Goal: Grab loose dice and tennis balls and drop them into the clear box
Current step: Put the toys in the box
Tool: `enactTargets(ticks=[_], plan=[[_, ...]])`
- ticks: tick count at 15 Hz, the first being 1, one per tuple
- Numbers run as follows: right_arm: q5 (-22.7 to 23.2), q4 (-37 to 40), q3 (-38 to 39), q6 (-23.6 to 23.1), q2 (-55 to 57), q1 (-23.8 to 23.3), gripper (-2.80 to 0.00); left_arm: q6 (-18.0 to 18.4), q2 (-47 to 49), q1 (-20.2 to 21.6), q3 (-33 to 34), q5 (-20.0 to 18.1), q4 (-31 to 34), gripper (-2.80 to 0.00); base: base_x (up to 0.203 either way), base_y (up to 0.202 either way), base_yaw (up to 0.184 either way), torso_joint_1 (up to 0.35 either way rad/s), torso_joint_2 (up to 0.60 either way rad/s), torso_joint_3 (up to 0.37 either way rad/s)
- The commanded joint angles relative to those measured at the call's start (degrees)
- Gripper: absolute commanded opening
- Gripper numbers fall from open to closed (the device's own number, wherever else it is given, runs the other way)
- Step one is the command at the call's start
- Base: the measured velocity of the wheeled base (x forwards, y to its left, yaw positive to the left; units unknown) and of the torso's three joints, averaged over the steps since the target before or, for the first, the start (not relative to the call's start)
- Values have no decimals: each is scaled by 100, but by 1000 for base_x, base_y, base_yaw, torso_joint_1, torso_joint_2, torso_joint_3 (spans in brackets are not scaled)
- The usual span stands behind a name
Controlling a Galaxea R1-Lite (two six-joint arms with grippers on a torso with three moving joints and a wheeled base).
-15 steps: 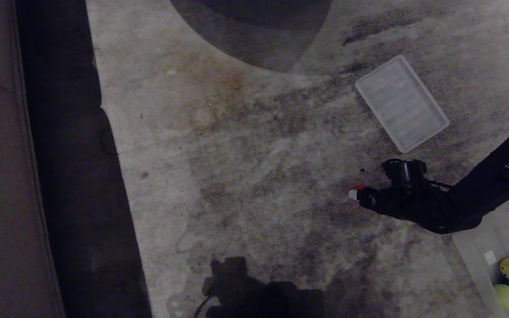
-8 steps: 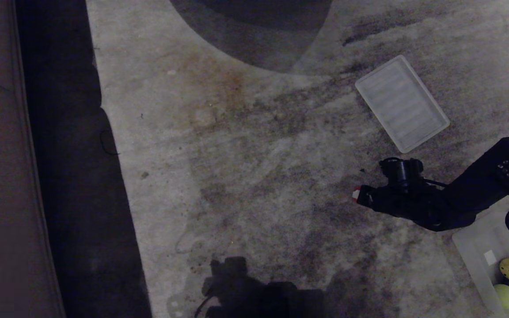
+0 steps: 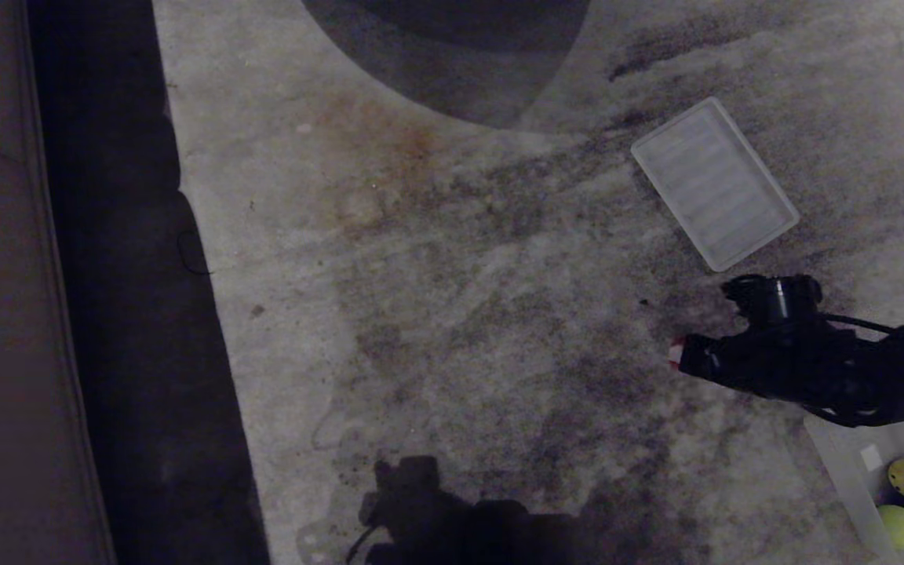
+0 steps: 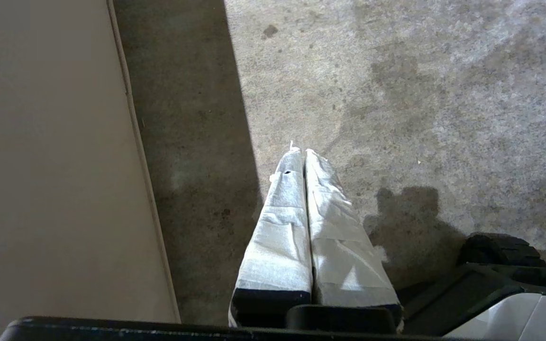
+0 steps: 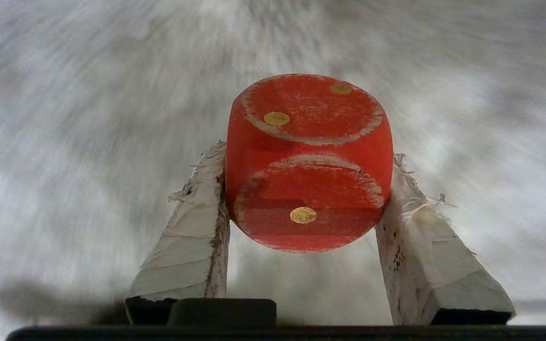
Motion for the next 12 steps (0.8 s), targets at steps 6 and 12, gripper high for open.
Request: enactTargets(ticks=[6,12], plan=[[-8,1880,2185,-460,-4895,7,-280,-1,9,-2,9,5,-1,-280,0,0,0,0,0,0],[24,3207,3335,-964,-7445,-236,-280,-1,9,-2,9,5,-1,-280,0,0,0,0,0,0]])
